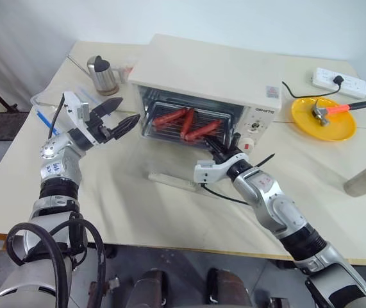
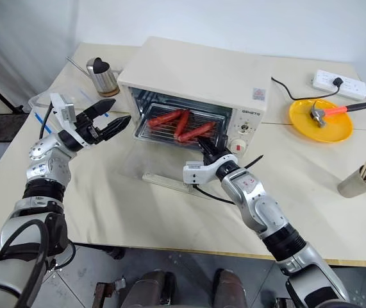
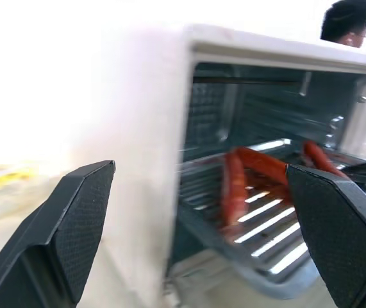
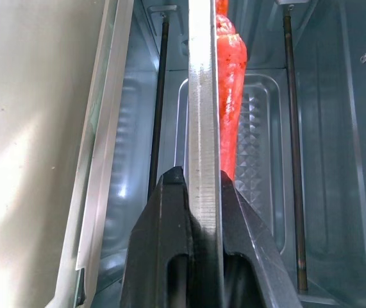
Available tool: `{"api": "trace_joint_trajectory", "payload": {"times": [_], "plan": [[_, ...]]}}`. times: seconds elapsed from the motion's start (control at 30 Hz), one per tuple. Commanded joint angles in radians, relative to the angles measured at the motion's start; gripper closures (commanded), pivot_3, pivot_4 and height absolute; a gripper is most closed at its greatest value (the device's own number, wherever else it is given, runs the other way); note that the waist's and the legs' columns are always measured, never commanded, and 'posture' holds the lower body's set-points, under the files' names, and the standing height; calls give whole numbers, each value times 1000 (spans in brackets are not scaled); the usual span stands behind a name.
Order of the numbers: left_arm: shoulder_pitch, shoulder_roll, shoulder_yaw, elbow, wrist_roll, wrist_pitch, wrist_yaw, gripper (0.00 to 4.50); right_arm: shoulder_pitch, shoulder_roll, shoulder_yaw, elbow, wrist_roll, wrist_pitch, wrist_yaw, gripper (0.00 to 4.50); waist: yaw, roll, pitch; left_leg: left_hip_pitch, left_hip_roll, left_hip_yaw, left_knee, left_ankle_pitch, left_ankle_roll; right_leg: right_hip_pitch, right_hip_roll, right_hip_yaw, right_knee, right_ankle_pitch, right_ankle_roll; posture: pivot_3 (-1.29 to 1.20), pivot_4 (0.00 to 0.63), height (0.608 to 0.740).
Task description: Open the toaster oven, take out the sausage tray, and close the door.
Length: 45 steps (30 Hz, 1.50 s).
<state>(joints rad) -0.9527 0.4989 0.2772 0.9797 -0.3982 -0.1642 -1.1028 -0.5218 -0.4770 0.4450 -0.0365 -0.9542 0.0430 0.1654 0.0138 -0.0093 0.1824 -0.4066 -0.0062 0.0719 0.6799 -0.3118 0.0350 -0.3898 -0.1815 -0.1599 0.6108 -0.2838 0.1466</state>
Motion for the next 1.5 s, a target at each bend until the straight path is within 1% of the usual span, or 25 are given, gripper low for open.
{"api": "trace_joint_trajectory", "payload": {"times": [0.03, 0.13, 0.33, 0.57, 0.67, 0.73, 0.87, 1.03, 1.17, 1.27, 1.33, 1.37, 1.5], "plan": [[-29, 10, 13, -4, 2, -11, 1, 0, 55, -35, -4, -35, -24, -23, 11, 4489, 3, 0, 0, 0, 0, 0, 0, 0, 0, 0, 0, 0, 0, 0, 0, 0, 150, 740], [-30, 10, 12, -1, 2, -10, -3, 0, 76, -31, -11, -53, -31, -19, 15, 4489, 8, 0, 0, 0, -1, -3, -3, 0, 0, 0, 0, -1, 0, 0, 0, 0, 150, 740], [-40, 0, 8, 8, 4, -7, -6, 0, 64, -14, -11, -44, -39, -13, 17, 4489, 8, 0, 0, 0, -1, -4, -4, 0, 0, 0, 0, -2, 0, 0, 0, 0, 150, 740], [-63, -9, 9, 38, 13, -18, -5, 0, 66, -3, -16, -84, -34, 1, 51, 4489, 7, 0, 0, 0, -1, -3, -3, 0, 0, 1, 0, -2, 0, 0, 0, 0, 150, 740], [-71, -16, 7, 34, 10, -7, -15, 0, 49, 3, -18, -56, -34, 2, 46, 4489, 6, 0, 0, 0, -1, -3, -2, 0, 0, 1, 0, -2, 0, 0, 0, 0, 150, 740], [-59, -8, 7, 15, 2, 18, -32, 0, 31, 9, -18, -27, -32, 2, 38, 4489, 3, 0, 0, 0, -1, -3, -2, 0, 0, 1, 0, -2, 0, 0, 0, 0, 150, 740], [10, 37, -24, -83, -8, 149, -142, 0, -4, 21, -20, 2, -28, -3, 38, 4489, -14, 0, 0, 0, 0, -1, 0, 0, 0, 1, 0, -2, 0, 0, 0, 0, 150, 740], [57, 55, -39, -186, -14, 226, -186, 0, -25, 35, -29, 25, -16, 10, 47, 4489, -16, 0, 0, 0, 1, -3, 2, 0, 0, 0, 0, -1, 1, 0, 0, 0, 150, 740], [1, 17, -19, -145, -14, 174, -147, 0, -41, 58, -28, 63, 2, 27, 68, 4489, -17, 0, 0, 1, 1, -4, 3, 1, 0, 1, 0, 1, 0, 0, 0, 0, 150, 740], [-29, -5, -22, -105, -3, 144, -144, 0, -50, 69, -24, 77, -13, 53, 83, 4489, -20, 0, 0, 1, 1, -3, 3, 3, 0, 1, 0, 2, 0, 0, 0, 0, 150, 740], [-47, -14, -25, -75, 5, 127, -145, 0, -53, 73, -21, 81, -21, 57, 84, 3848, -21, 0, 0, 2, 1, -3, 3, 3, 0, 1, 0, 2, 0, 0, 0, 0, 150, 740], [-54, -17, -26, -62, 8, 120, -147, 0, -55, 75, -21, 82, -22, 58, 83, 3642, -23, 0, 0, 2, 1, -3, 3, 3, 0, 1, 0, 2, 0, 0, 0, 0, 150, 740], [-85, -25, -30, -7, 19, 93, -149, 0, -64, 82, -13, 82, -33, 85, 99, 2227, -30, 0, 0, 1, 1, -3, 2, 3, 0, 0, 0, 1, 1, 0, 0, 0, 150, 740]]}}
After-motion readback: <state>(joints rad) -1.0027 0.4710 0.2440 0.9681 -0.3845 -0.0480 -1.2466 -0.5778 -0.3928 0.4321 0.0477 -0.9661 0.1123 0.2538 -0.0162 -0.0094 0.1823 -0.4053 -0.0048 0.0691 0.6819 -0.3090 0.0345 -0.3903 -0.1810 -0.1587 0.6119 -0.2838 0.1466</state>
